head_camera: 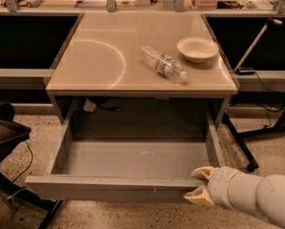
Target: Open top drawer
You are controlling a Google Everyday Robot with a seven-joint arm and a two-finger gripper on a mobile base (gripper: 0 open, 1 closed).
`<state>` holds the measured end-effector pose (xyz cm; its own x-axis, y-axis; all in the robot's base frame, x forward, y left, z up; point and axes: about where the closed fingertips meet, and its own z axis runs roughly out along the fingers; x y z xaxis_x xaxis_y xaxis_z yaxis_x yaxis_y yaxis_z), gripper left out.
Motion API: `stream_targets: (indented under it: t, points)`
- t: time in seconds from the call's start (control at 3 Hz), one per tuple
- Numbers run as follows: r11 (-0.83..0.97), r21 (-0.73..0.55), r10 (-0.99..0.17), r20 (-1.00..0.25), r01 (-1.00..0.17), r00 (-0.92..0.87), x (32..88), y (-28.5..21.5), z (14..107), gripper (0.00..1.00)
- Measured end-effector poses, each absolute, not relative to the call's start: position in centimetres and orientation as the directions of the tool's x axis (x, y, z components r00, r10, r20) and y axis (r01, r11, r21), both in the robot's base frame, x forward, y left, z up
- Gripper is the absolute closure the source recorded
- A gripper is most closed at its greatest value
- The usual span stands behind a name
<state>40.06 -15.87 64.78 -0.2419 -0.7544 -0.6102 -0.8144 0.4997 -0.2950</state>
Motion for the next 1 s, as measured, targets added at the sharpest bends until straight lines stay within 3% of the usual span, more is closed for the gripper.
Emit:
stream_targets:
  t: [0.67, 1.0]
  points:
    - [0.5, -0.295, -0.754, -0.61, -0.814, -0.242, 40.06, -15.87, 64.78, 0.12]
    - [0.5, -0.295, -0.754, -0.61, -0.814, -0.242, 40.06, -15.87, 64.78, 0.0]
